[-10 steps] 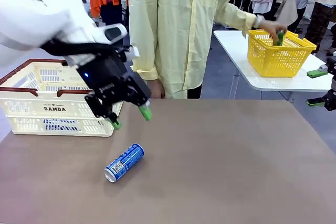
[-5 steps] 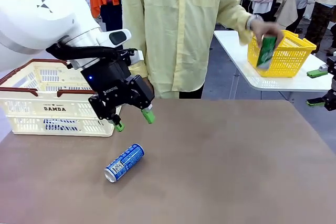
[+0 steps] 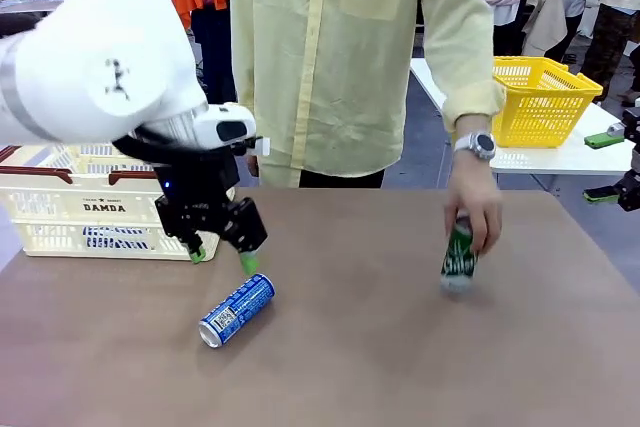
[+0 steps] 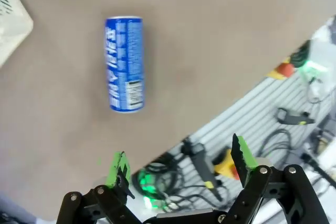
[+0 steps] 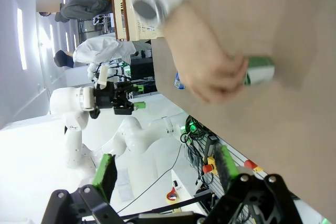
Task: Place the drinks into the Shopping basket.
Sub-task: Pick up one drink and place it into the Shopping basket.
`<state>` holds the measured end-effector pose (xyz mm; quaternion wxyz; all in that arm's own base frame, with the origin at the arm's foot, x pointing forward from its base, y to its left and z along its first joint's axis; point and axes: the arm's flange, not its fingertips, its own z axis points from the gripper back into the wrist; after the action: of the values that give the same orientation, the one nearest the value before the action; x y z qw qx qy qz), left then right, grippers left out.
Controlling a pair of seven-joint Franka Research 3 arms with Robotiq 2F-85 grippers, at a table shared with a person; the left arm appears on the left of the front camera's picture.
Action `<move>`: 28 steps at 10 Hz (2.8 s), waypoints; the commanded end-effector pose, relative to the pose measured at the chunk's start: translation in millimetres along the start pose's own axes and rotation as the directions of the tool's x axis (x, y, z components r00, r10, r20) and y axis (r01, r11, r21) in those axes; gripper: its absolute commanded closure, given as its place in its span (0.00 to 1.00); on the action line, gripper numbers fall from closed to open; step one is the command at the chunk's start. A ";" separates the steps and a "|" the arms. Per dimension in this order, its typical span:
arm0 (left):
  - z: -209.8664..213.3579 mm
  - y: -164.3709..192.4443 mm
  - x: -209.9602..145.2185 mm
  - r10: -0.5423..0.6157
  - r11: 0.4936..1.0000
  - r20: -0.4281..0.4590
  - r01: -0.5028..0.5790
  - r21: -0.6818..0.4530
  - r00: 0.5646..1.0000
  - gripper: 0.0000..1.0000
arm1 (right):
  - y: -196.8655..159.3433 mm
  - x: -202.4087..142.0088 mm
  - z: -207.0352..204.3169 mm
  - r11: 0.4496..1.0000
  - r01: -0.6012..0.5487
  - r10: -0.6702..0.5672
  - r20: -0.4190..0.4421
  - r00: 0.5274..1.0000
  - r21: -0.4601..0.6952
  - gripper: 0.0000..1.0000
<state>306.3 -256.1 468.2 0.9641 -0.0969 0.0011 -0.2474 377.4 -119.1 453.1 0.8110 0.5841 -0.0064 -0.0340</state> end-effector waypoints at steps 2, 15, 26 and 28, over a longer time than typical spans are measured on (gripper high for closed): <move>-31.3 9.0 -11.5 -0.101 0.995 0.035 0.101 0.010 0.994 0.00 | 1.6 -0.8 2.3 1.000 -0.008 0.008 -0.011 1.000 -0.008 0.00; -143.7 26.3 37.8 -0.325 0.941 0.021 0.321 0.108 0.945 0.00 | 1.6 -0.8 2.3 1.000 -0.008 0.008 -0.011 1.000 -0.008 0.00; -154.8 21.2 58.7 -0.309 0.946 -0.063 0.314 0.084 0.949 1.00 | 1.6 -0.8 2.3 1.000 -0.008 0.008 -0.011 1.000 -0.008 0.00; -163.0 20.3 60.5 -0.307 0.946 -0.090 0.314 0.078 0.947 1.00 | 1.6 -0.8 2.3 1.000 -0.008 0.008 -0.011 1.000 -0.008 0.00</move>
<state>356.9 -294.0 312.4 0.9147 -0.0573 0.0023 -0.4000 377.5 -119.1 453.1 0.8110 0.5841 -0.0064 -0.0341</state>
